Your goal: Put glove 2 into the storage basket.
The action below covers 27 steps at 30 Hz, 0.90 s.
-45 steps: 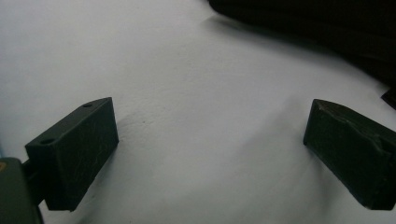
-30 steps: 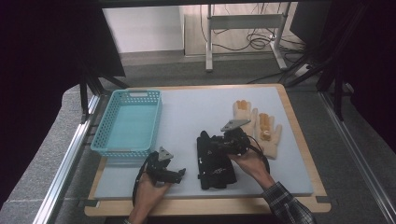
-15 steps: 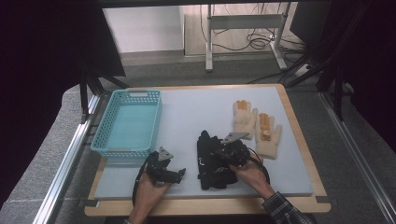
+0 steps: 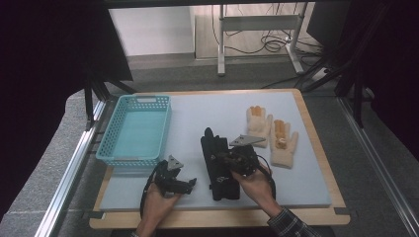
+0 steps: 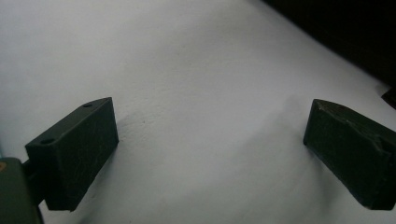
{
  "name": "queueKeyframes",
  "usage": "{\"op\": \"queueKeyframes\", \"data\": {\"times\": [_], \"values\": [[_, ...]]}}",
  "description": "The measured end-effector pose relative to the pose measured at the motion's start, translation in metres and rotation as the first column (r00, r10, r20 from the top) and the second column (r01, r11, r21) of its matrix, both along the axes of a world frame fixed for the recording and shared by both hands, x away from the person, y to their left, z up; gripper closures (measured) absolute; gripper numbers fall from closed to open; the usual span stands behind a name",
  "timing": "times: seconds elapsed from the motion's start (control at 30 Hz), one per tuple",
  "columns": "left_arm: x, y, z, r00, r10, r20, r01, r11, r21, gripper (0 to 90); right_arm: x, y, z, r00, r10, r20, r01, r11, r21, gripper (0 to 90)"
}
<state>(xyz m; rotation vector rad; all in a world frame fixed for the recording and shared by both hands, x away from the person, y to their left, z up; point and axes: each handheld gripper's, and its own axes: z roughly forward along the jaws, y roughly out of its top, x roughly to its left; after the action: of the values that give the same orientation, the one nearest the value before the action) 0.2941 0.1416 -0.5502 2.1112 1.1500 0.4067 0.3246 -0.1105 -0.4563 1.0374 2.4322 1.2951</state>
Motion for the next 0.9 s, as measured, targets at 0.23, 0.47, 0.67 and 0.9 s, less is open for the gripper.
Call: {"op": "queueKeyframes", "data": {"times": [0.23, 0.47, 0.67, 0.9], "values": [[0.0, 0.0, 0.0, 1.0, 0.0, 0.004, 0.0, 1.0, 0.002, 3.3, -0.001, -0.004, -0.02, 0.9947, -0.095, -0.041, 0.095, 0.996, -0.004, 86.9], [0.0, 0.0, 0.0, 1.0, 0.0, 0.002, 0.0, 1.0, 0.001, 3.3, 0.009, -0.022, -0.045, 0.9906, -0.119, -0.067, 0.12, 0.993, -0.003, 76.3], [0.0, 0.0, 0.0, 1.0, -0.001, 0.002, 0.001, 1.0, 0.003, 3.3, 0.016, -0.032, -0.04, 0.9958, -0.092, -0.008, 0.091, 0.995, -0.028, 59.4], [0.0, 0.0, 0.0, 1.0, -0.001, 0.001, 0.001, 1.0, 0.003, 3.3, 0.027, -0.058, -0.036, 0.9965, -0.083, -0.002, 0.083, 0.995, -0.052, 50.4]]}}
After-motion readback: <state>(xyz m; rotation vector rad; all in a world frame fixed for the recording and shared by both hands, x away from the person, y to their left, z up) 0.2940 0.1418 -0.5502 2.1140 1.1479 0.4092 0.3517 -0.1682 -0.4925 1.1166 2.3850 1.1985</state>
